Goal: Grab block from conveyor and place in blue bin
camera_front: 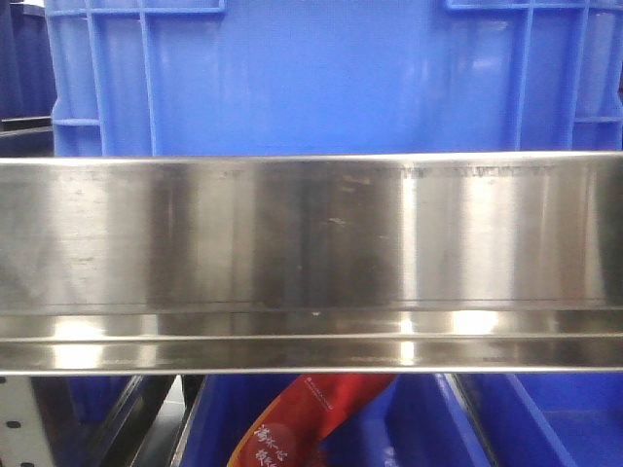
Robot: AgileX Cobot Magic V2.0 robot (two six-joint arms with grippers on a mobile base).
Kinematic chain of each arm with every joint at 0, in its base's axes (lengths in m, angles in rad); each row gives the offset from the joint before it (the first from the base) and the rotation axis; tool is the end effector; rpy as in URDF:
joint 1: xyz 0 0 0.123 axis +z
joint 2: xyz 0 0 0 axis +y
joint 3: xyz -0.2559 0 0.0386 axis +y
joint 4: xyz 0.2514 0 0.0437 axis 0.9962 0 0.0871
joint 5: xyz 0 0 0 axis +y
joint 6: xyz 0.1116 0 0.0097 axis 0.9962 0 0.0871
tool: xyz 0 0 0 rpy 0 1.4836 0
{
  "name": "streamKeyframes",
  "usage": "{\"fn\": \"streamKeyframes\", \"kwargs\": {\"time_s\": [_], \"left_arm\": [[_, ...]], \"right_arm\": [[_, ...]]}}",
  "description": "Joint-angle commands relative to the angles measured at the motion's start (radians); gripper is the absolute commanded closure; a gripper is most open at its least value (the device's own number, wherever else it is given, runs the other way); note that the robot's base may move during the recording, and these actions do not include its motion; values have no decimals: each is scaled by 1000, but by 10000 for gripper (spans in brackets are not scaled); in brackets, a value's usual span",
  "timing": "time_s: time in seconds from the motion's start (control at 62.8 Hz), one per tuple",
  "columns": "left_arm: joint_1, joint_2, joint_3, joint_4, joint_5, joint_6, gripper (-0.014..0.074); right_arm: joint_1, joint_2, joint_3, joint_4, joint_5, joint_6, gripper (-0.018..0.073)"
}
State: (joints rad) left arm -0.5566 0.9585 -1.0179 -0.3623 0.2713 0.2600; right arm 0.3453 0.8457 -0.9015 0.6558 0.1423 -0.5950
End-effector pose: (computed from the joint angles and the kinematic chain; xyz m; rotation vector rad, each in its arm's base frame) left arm 0.2013 -0.1378 0.4011 0.4658 1.6452 -0.5643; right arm 0.2031 0.0834 0.4011 -0.2923 1.5258 0.3845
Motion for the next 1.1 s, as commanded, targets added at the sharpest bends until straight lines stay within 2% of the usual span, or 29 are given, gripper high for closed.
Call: {"fn": "streamKeyframes", "kwargs": {"time_s": [0.0, 0.08, 0.207, 0.335, 0.446, 0.605, 0.765, 1.083], "left_arm": [[23, -125, 122, 2, -52, -6, 708], [53, -248, 257, 2, -99, -6, 708], [107, -430, 439, 0, -109, -6, 708], [140, -590, 562, 0, -103, -6, 708], [144, -710, 634, 0, -102, -6, 708], [144, -847, 669, 0, -102, -6, 708], [144, -937, 669, 0, -104, -6, 708], [144, -958, 669, 0, -104, -6, 708]], "right_arm": [[-25, -113, 99, 5, -25, -4, 721], [-28, -226, 209, 5, -25, -4, 721], [-28, -382, 355, 5, -30, -4, 721], [-28, -496, 468, 5, -25, -4, 721], [-28, -579, 523, 5, 29, -4, 721], [-28, -648, 533, 5, 138, -4, 721], [-28, -659, 533, 5, 166, -4, 721], [-28, -659, 533, 5, 174, -4, 721]]}}
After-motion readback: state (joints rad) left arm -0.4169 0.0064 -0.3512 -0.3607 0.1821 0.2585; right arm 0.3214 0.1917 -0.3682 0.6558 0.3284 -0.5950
